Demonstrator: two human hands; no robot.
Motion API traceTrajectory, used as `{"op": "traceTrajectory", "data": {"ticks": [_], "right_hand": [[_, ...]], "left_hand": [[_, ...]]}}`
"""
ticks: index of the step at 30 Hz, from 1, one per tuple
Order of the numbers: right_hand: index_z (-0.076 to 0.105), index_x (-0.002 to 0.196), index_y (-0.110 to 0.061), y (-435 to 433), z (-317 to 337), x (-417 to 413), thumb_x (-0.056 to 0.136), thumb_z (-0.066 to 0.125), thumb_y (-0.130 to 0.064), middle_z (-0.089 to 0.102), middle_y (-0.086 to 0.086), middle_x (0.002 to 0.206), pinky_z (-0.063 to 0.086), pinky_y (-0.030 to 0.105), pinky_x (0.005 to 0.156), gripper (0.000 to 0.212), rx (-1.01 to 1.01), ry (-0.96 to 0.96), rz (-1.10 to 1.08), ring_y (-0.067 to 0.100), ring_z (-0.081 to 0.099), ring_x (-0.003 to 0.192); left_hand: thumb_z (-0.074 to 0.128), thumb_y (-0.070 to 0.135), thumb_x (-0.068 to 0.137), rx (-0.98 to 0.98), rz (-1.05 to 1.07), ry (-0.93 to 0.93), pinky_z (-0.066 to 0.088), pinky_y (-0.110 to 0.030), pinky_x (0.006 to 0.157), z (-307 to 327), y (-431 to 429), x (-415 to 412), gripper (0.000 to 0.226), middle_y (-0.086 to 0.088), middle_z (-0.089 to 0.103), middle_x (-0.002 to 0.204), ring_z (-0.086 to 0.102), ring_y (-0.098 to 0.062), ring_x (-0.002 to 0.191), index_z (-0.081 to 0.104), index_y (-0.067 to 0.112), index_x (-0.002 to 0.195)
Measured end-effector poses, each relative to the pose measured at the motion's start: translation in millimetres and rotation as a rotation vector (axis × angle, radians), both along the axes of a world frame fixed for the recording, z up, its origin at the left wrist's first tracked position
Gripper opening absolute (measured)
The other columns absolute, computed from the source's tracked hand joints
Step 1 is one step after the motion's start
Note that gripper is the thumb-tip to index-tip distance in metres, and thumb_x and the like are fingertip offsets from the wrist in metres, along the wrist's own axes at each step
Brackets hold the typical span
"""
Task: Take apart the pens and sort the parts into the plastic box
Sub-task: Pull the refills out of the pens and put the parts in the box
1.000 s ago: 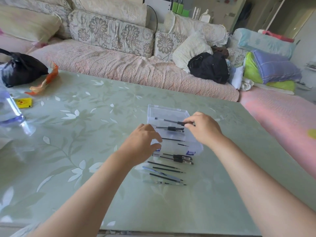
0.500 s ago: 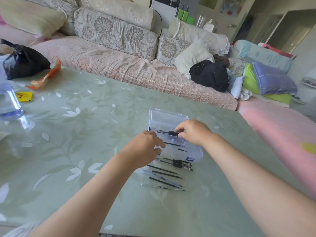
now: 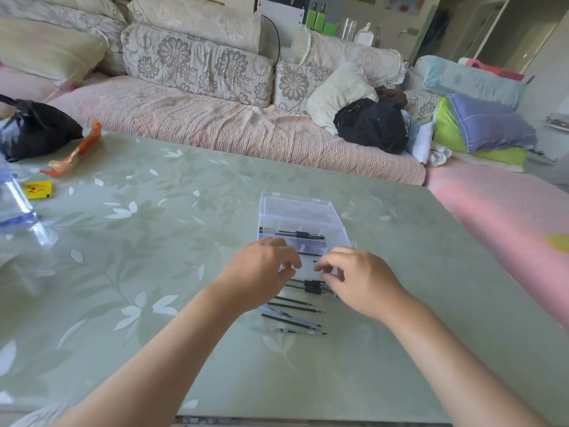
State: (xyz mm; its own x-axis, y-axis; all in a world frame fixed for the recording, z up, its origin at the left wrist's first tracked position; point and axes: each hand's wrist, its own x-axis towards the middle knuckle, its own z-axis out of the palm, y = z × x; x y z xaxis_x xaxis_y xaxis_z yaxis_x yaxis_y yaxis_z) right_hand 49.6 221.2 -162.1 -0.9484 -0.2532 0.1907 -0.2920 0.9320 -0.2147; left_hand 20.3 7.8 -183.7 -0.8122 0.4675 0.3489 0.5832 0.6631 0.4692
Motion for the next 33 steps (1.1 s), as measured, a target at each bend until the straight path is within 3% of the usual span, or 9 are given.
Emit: {"op": "traceTrajectory", "data": {"ticks": [3, 10, 17, 24, 28, 33], "right_hand": [[0.067, 0.098, -0.036, 2, -6, 9, 0.086, 0.06, -0.029, 0.062, -0.016, 0.093, 0.045, 0.026, 0.069, 0.015, 0.05, -0.044, 0.008, 0.003, 0.053, 0.08], [0.064, 0.109, -0.036, 5, -19, 13, 0.089, 0.054, -0.027, 0.061, -0.011, 0.104, 0.046, 0.03, 0.071, 0.024, 0.141, -0.064, 0.031, 0.014, 0.058, 0.097], [0.066, 0.112, -0.029, 6, -20, 11, 0.092, 0.05, -0.024, 0.059, -0.006, 0.103, 0.044, 0.03, 0.071, 0.026, 0.195, -0.07, 0.07, 0.02, 0.056, 0.1], [0.065, 0.103, -0.025, 5, -9, 18, 0.09, 0.049, -0.022, 0.054, -0.009, 0.093, 0.047, 0.032, 0.072, 0.021, 0.031, -0.12, 0.085, 0.016, 0.054, 0.087], [0.058, 0.102, -0.025, 0, -6, 26, 0.092, 0.046, -0.025, 0.052, -0.01, 0.096, 0.046, 0.032, 0.074, 0.016, -0.024, -0.179, 0.083, 0.015, 0.053, 0.087], [0.061, 0.103, -0.022, -5, -10, 25, 0.099, 0.039, -0.036, 0.058, -0.004, 0.097, 0.048, 0.039, 0.08, 0.026, 0.021, -0.25, 0.114, 0.021, 0.056, 0.093]], "left_hand": [[0.056, 0.025, 0.094, -0.064, -0.015, -0.069, 0.052, -0.032, 0.074, -4, 3, 7, 0.019, 0.016, 0.059, 0.093, 0.062, -0.01, 0.086, 0.069, 0.034, 0.104], [0.055, 0.026, 0.097, -0.193, -0.053, -0.072, 0.046, -0.025, 0.085, -13, 8, 14, 0.028, 0.018, 0.061, 0.12, 0.049, -0.006, 0.114, 0.064, 0.034, 0.122], [0.061, 0.023, 0.093, -0.173, -0.051, -0.028, 0.038, -0.019, 0.079, -20, 9, 14, 0.029, 0.015, 0.061, 0.111, 0.049, -0.009, 0.107, 0.065, 0.031, 0.121], [0.064, 0.027, 0.091, -0.194, -0.052, 0.06, 0.04, -0.025, 0.083, -19, 13, 15, 0.019, 0.012, 0.065, 0.098, 0.056, -0.014, 0.094, 0.068, 0.029, 0.109], [0.056, 0.028, 0.095, -0.162, -0.036, -0.027, 0.044, -0.025, 0.069, -14, 13, 21, 0.018, 0.013, 0.063, 0.095, 0.057, -0.009, 0.09, 0.068, 0.033, 0.108], [0.056, 0.027, 0.095, -0.089, -0.056, -0.13, 0.05, -0.032, 0.069, -10, 12, 26, 0.017, 0.012, 0.062, 0.089, 0.056, -0.007, 0.08, 0.069, 0.034, 0.104]]}}
